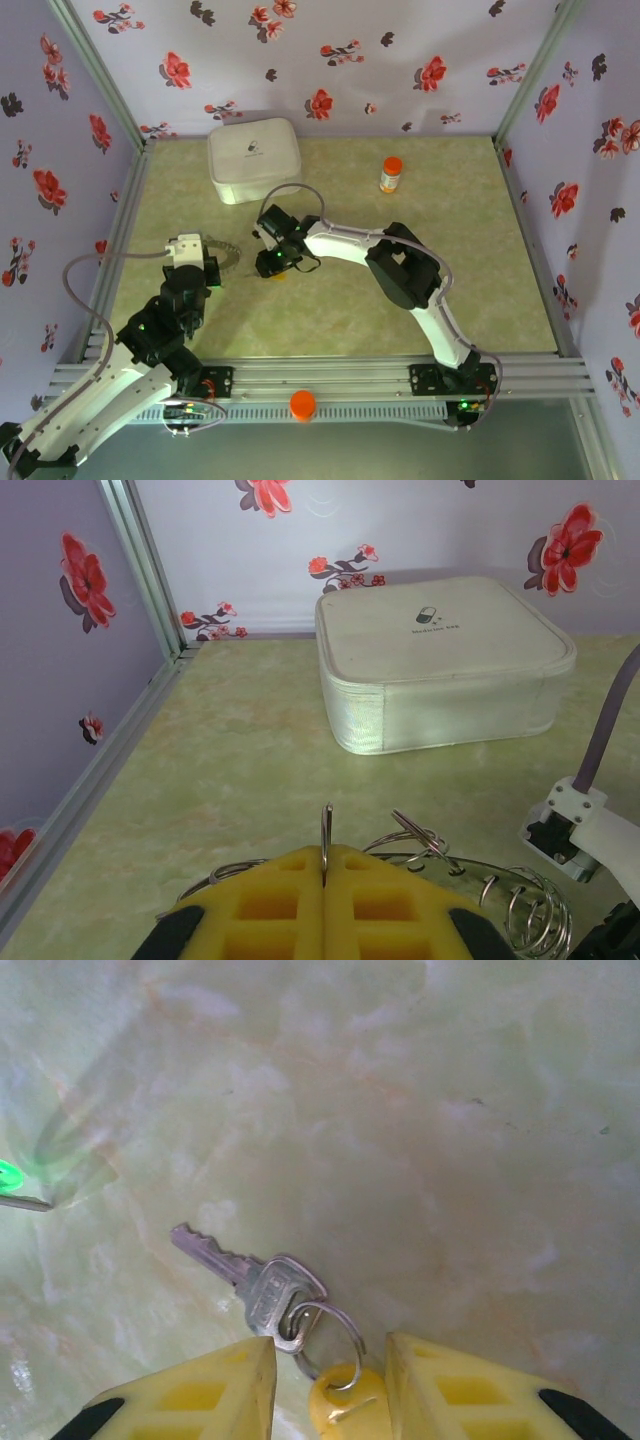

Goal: Put the keys on the keyring

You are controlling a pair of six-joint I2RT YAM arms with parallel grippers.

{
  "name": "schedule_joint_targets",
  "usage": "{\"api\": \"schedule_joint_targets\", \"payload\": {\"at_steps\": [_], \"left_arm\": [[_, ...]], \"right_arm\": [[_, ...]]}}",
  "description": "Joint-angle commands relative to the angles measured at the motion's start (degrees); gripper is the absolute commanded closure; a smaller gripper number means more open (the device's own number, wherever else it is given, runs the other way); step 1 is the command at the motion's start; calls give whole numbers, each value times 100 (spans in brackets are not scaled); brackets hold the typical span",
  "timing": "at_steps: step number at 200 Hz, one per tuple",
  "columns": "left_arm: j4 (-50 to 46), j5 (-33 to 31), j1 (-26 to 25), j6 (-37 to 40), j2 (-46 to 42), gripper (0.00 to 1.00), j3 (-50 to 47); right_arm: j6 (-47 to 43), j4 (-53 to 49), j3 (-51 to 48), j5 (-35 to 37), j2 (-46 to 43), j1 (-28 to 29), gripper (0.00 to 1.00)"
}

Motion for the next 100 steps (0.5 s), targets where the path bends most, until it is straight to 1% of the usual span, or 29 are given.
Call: {"api": "schedule_joint_targets", "payload": {"at_steps": [1, 70, 82, 100], "left_arm": [[103, -46, 37, -129, -97, 100, 199], [151, -20, 32, -103, -64, 100, 189], [170, -12, 32, -85, -53, 100, 188], [210, -2, 37, -65, -34, 100, 191]], "right_arm": [[19, -168, 193, -240, 160, 58, 69], [-59, -299, 365, -352, 262, 70, 79], [-85, -351, 407, -355, 292, 73, 79], [-128, -442, 487, -263, 340, 73, 74]]}}
